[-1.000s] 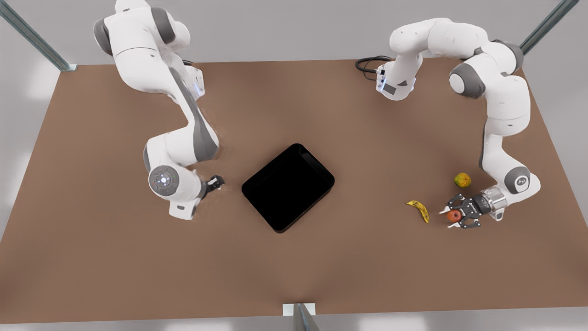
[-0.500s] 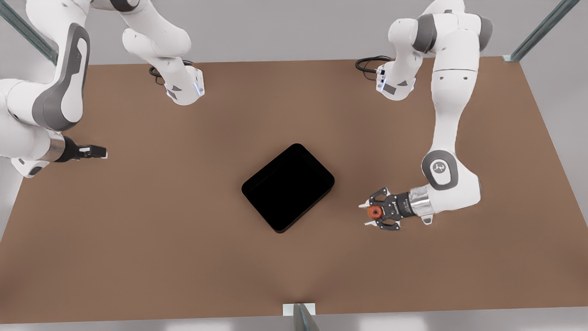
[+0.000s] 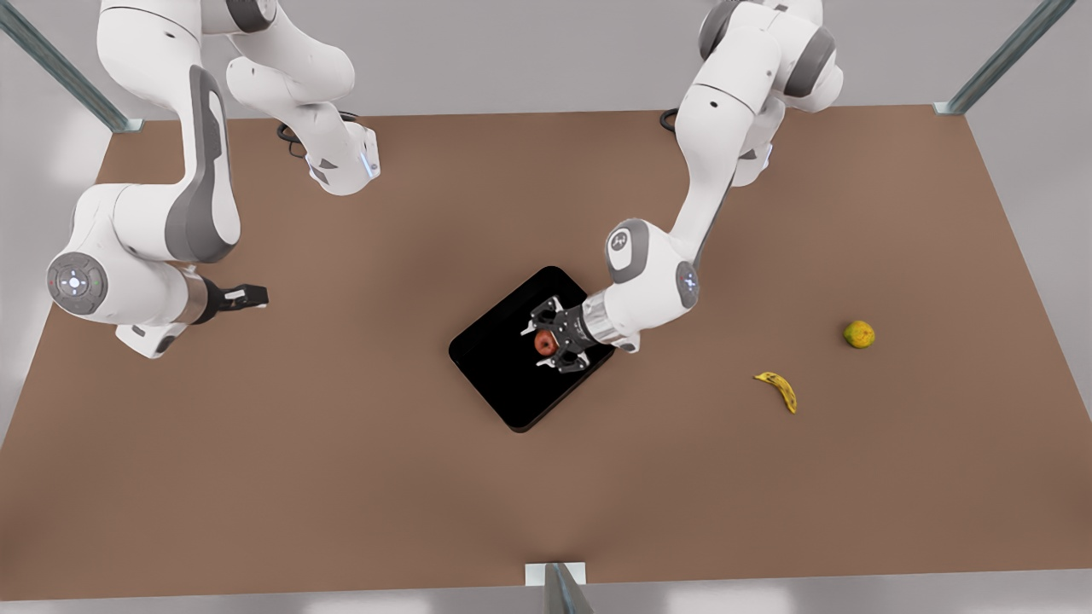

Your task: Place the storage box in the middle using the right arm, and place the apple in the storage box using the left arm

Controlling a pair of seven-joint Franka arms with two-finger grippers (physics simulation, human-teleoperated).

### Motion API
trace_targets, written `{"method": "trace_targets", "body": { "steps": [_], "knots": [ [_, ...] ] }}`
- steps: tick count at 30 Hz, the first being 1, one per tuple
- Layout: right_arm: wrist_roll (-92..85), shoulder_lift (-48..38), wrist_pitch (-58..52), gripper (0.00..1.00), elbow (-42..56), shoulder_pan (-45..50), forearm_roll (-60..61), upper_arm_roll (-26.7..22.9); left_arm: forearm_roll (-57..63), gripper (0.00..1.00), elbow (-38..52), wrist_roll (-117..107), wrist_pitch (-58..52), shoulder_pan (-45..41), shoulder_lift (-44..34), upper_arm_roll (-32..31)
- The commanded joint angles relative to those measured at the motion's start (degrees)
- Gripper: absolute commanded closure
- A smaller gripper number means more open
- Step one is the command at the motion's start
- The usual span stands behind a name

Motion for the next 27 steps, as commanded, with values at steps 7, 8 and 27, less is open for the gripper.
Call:
{"method": "trace_targets", "body": {
  "steps": [7,8,27],
  "knots": [
    [-0.09,0.28,-0.07,0.00,0.44,0.00,-0.09,-0.09,18.92,0.00,0.35,0.79,-15.71,1.93,-8.96,8.78],
    [-0.26,0.28,-0.07,0.00,0.62,0.00,-0.09,-0.09,18.92,0.00,0.44,6.50,-23.98,2.55,-11.16,15.20],
    [-0.53,-0.34,-3.68,0.00,8.97,-0.08,-3.52,-0.53,57.07,0.00,-10.20,123.31,-40.96,39.73,-32.87,-6.24]
  ]
}}
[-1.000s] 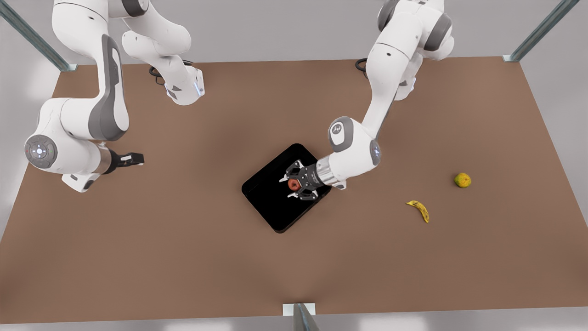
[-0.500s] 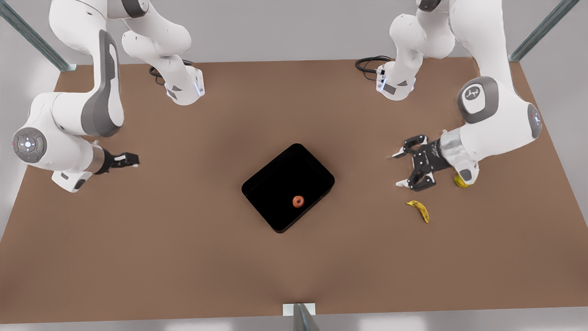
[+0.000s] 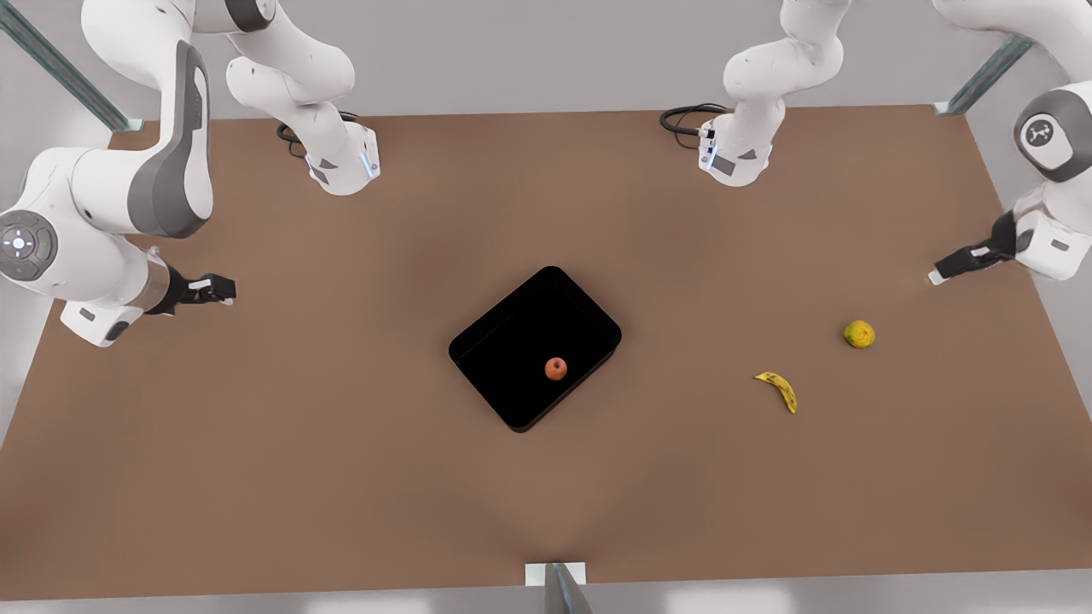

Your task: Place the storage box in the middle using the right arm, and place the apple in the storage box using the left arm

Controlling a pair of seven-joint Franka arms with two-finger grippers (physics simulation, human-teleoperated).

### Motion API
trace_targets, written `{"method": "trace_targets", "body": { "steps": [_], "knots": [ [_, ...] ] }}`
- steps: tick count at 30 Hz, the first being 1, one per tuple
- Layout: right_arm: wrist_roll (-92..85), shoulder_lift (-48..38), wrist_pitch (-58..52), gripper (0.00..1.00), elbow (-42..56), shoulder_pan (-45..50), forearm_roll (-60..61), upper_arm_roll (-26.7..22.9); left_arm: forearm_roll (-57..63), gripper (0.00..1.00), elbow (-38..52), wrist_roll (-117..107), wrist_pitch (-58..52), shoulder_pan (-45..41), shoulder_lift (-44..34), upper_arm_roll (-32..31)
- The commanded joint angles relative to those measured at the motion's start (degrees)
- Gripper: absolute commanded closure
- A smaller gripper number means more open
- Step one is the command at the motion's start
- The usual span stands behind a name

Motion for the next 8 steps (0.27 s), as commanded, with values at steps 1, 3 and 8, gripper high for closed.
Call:
{"method": "trace_targets", "body": {
  "steps": [1,3,8],
  "knots": [
    [0.00,0.00,0.00,0.00,0.00,-0.01,0.00,0.00,0.86,0.00,0.49,0.00,-0.08,-23.40,0.31,-0.45],
    [0.00,0.00,0.00,0.00,0.00,-0.01,0.00,0.00,1.03,0.00,12.80,-0.09,-5.71,-23.49,9.10,-0.98],
    [-0.09,0.17,0.00,0.00,0.00,-0.01,0.00,0.00,1.21,0.00,12.71,-1.67,-5.27,-23.49,9.10,-1.59]
  ]
}}
